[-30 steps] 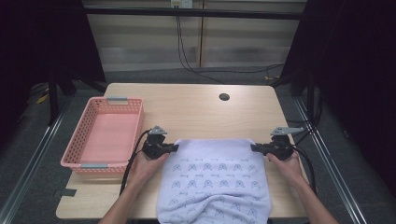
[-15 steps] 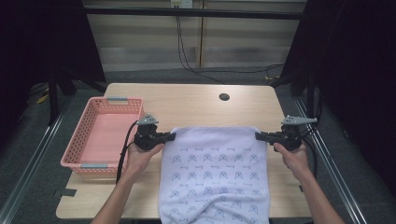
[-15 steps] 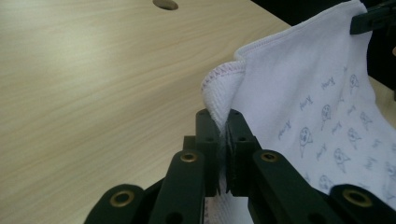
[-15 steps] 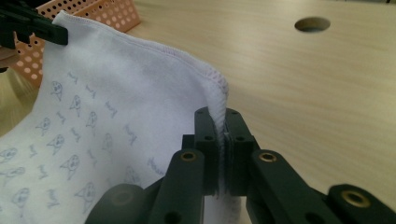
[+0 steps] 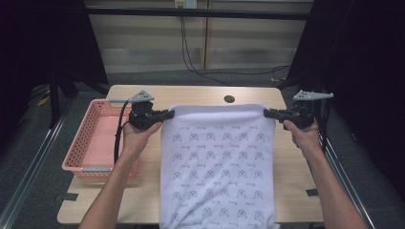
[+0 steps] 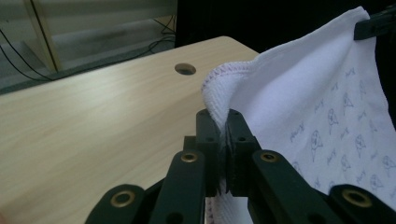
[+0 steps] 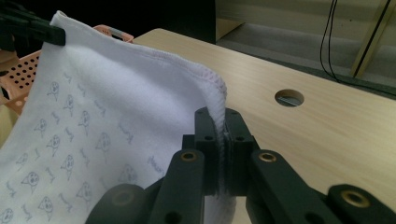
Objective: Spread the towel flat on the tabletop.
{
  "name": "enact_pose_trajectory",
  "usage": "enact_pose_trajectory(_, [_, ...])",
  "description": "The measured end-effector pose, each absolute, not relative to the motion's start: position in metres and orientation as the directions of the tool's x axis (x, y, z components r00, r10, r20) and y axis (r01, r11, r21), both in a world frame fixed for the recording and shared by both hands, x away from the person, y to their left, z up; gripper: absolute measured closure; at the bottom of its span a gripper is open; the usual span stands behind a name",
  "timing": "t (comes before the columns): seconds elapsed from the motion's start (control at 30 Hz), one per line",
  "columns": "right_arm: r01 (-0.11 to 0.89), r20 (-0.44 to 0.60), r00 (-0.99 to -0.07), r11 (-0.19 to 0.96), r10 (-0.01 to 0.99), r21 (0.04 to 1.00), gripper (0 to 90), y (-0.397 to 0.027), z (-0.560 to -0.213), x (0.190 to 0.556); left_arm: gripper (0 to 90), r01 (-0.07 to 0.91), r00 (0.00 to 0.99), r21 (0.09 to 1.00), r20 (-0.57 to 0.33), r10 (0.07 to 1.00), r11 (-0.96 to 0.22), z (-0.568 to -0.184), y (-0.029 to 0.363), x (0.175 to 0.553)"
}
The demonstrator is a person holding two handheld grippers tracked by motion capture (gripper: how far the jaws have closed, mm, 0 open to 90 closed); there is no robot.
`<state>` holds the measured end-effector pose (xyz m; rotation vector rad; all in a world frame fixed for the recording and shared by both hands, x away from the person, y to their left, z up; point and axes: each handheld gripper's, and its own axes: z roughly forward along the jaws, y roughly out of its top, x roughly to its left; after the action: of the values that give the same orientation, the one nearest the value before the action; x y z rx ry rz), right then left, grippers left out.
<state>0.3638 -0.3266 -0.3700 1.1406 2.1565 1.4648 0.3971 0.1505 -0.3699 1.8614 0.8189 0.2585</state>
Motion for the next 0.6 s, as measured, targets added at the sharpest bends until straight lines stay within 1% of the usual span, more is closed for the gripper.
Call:
enact_pose_trajectory(0.1, [0.437, 0.169, -0.639, 0.173, 0.75, 0.883, 87.1, -0.324, -0.361, 0.373, 86.6, 0.402, 0.739, 0.888, -0.17, 0.651, -0.224, -0.361, 0.15, 0.403])
enact_pose_trajectory(0.2, [0.434, 0.175, -0.634, 0.159, 0.753, 0.887, 87.2, -0.327, -0.352, 0.384, 86.5, 0.397, 0.723, 0.896, -0.172, 0.669, -0.199, -0.355, 0.151, 0.41])
enact_pose_trajectory(0.37, [0.424, 0.157, -0.619, 0.159, 0.77, 0.892, 87.4, -0.327, -0.336, 0.398, 86.7, 0.389, 0.724, 0.903, -0.175, 0.667, -0.185, -0.348, 0.146, 0.422])
enact_pose_trajectory(0.5, [0.405, 0.15, -0.613, 0.146, 0.776, 0.902, 87.4, -0.329, -0.321, 0.407, 86.8, 0.362, 0.732, 0.92, -0.179, 0.657, -0.152, -0.331, 0.147, 0.428])
enact_pose_trajectory(0.57, [0.393, 0.139, -0.613, 0.147, 0.778, 0.908, 87.5, -0.329, -0.312, 0.413, 86.8, 0.353, 0.726, 0.921, -0.16, 0.669, -0.163, -0.322, 0.145, 0.435])
enact_pose_trajectory(0.6, [0.386, 0.14, -0.612, 0.139, 0.779, 0.912, 87.5, -0.329, -0.308, 0.416, 86.7, 0.348, 0.723, 0.926, -0.166, 0.67, -0.146, -0.317, 0.145, 0.438])
